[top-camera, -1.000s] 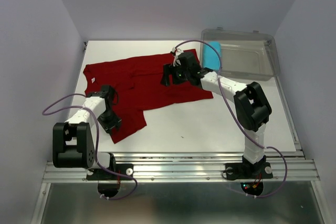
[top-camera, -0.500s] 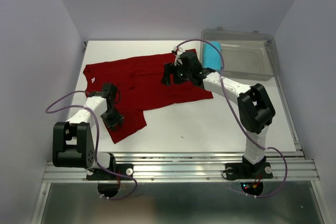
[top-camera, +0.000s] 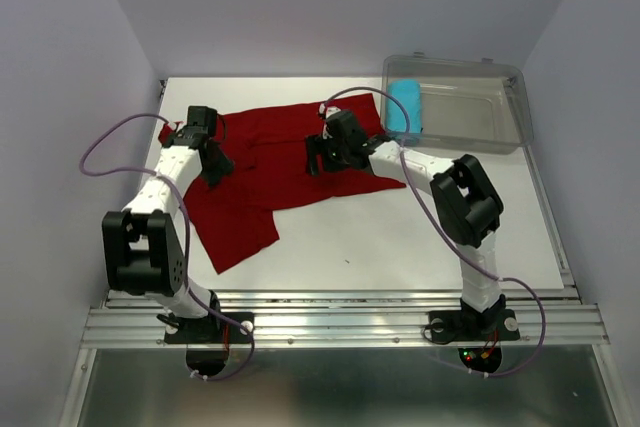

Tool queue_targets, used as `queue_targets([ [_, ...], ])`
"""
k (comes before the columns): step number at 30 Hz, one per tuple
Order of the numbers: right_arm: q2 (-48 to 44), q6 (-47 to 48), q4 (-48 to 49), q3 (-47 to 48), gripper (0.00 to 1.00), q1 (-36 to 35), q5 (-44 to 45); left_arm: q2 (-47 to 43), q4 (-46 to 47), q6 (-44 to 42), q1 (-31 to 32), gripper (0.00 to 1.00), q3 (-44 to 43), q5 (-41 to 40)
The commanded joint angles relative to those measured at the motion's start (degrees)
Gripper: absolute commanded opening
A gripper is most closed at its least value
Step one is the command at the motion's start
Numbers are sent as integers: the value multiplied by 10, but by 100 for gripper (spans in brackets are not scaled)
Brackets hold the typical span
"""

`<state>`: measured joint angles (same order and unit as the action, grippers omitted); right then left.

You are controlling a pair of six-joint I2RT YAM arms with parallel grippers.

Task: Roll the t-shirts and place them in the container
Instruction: Fold the T-shirt at the center of the board.

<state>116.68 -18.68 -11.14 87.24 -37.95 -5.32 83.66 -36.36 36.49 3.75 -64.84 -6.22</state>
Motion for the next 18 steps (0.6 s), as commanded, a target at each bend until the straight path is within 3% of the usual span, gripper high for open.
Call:
queue_targets([
  [1, 28, 5, -39, 39, 81, 1, 93, 89, 34, -12, -6, 38, -51, -21],
  [9, 82, 29, -52, 86, 81, 13, 162, 207, 55, -27, -14, 38, -118, -20],
  [18, 73, 75, -42, 136, 83, 24, 167, 198, 39, -53, -22, 38, -162, -50],
])
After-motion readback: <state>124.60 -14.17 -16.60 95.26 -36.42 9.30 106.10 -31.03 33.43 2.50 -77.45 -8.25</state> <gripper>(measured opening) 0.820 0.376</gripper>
